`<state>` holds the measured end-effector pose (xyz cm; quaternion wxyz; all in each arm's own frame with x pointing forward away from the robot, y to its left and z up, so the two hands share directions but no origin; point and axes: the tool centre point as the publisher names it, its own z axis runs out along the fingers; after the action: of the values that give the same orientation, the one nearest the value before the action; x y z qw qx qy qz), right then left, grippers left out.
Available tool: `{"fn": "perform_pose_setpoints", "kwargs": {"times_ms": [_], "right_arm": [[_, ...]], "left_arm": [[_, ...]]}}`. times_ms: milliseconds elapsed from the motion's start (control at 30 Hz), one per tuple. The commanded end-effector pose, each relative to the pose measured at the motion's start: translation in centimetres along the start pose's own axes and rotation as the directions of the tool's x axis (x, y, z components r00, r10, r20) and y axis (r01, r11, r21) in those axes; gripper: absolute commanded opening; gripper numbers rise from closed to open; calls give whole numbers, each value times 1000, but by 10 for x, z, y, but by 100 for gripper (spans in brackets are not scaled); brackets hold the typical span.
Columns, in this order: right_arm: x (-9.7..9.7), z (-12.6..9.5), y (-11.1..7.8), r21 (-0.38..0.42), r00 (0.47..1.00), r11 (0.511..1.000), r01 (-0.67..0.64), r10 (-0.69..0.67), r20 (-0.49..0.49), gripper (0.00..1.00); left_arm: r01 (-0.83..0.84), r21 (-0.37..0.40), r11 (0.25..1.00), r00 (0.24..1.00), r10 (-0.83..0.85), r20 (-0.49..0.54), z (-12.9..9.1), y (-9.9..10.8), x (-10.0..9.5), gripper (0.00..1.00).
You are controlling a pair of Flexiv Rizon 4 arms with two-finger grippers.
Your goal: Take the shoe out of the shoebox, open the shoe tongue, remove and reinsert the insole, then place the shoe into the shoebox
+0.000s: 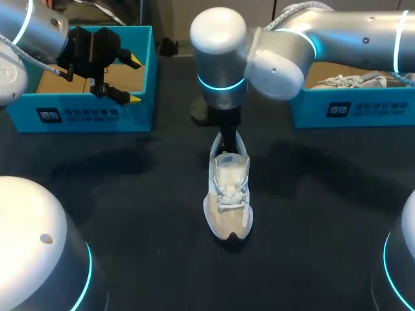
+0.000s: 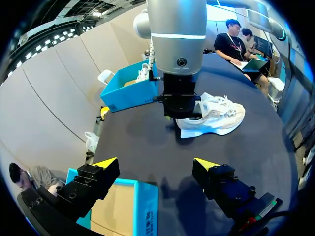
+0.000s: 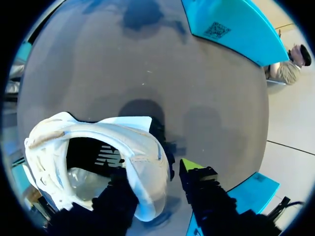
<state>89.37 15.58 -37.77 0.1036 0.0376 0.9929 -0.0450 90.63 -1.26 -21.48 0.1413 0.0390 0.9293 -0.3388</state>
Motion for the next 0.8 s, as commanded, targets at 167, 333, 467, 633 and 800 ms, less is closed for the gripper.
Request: {"fn": "perform_pose_setpoints", "kwargs": {"times_ms": [167, 333, 467, 633, 800], "right_arm": [[1, 3, 4, 12, 1000, 1000, -15, 15, 6, 0], [-2, -1, 2, 27, 999, 999, -36, 36, 12, 0], [-6, -11, -2, 51, 999, 998, -35, 35, 6, 0], [-11, -33, -4, 75, 1000, 997, 16, -17, 14, 0], [-18, -61, -3, 58, 998, 997, 59, -61, 34, 0]], "left_arm": [[0, -3, 1000, 1000, 0, -2, 0, 0, 0, 100], [0, -3, 1000, 1000, 0, -2, 0, 0, 0, 100], [0, -3, 1000, 1000, 0, -2, 0, 0, 0, 100], [0, -3, 1000, 1000, 0, -2, 0, 0, 0, 100], [0, -3, 1000, 1000, 0, -2, 0, 0, 0, 100]]}}
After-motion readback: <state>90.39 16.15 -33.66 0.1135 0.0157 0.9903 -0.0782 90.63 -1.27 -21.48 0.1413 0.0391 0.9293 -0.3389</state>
